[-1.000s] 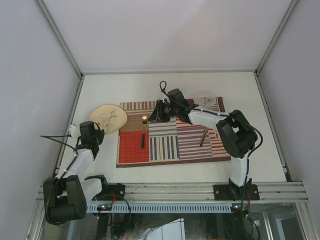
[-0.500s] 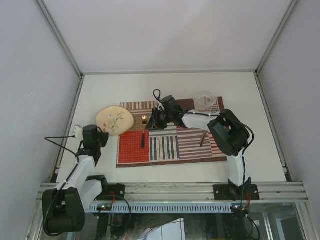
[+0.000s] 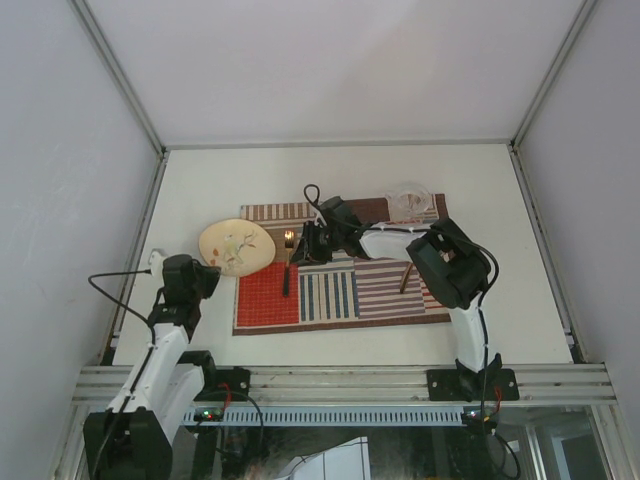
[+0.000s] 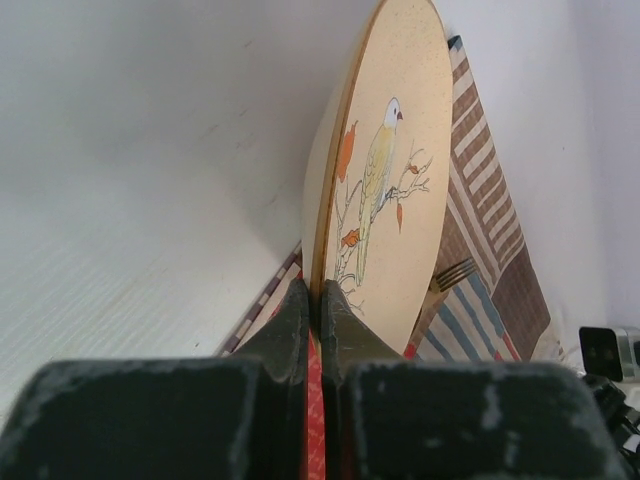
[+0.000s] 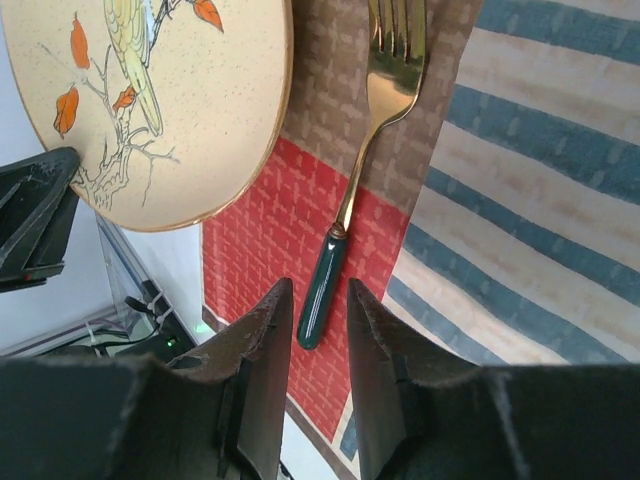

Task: Set the dinner table for one person
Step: Place the plate on the napkin.

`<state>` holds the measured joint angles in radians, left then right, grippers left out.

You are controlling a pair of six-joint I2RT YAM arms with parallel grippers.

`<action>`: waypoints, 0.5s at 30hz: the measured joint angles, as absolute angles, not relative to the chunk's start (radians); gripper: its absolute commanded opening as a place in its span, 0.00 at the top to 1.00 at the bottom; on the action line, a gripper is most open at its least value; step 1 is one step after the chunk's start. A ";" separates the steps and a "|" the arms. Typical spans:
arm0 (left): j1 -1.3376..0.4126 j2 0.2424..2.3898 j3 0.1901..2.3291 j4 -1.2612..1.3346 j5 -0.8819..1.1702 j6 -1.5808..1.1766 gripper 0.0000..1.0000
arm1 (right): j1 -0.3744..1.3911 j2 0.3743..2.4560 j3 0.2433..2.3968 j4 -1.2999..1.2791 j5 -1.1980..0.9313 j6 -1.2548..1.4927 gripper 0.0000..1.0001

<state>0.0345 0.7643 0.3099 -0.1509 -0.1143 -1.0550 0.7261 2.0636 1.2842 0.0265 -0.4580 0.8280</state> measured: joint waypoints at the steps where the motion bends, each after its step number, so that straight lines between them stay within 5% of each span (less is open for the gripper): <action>1: 0.035 0.758 0.310 -0.157 -0.110 -1.053 1.00 | 0.727 2.069 1.286 0.026 -0.458 0.831 0.72; 15: 0.030 0.751 0.313 -0.181 -0.036 -1.024 1.00 | 0.735 2.089 1.312 0.034 -0.457 0.845 0.72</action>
<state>0.0299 0.7506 0.3130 -0.1814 -0.0360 -1.0245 0.7349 2.0892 1.3121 0.0338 -0.4572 0.8448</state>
